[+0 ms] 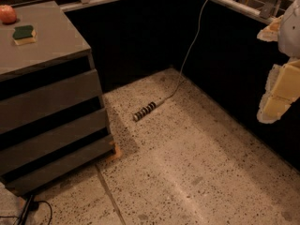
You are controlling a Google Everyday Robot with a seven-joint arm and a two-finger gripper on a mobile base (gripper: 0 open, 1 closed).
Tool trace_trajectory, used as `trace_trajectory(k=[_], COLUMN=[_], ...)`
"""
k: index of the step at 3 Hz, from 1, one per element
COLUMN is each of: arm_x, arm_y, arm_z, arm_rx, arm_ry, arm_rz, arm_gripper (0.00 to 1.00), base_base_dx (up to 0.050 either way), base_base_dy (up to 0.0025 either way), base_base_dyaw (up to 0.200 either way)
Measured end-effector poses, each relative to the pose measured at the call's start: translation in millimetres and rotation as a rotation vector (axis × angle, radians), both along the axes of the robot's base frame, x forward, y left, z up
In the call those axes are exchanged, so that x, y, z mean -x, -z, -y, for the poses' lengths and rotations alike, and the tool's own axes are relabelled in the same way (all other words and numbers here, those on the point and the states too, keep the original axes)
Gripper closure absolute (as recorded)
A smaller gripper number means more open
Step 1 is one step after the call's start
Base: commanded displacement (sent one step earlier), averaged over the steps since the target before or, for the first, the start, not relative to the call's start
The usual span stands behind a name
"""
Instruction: Place water bottle upright
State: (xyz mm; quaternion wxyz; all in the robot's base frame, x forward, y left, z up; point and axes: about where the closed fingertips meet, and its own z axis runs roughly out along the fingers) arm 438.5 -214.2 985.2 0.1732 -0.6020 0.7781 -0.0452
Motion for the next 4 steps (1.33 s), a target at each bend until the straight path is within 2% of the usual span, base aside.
trace_trajectory(k=[1,3,4], arm_x=[0.0,0.0,0.0], arm_y=[0.0,-1.0,-1.0], arm_z=[0.0,-0.3,-0.3], arm_rx=[0.000,0.000,0.000], arm_ry=[0.000,0.000,0.000], arm_rz=[0.000,0.004,0.004], arm_gripper=[0.00,0.00,0.00], base_base_dx=[0.038,0.000,0.049], base_base_dy=[0.00246,-0.00007,0.00000], base_base_dyaw=[0.128,0.196,0.000])
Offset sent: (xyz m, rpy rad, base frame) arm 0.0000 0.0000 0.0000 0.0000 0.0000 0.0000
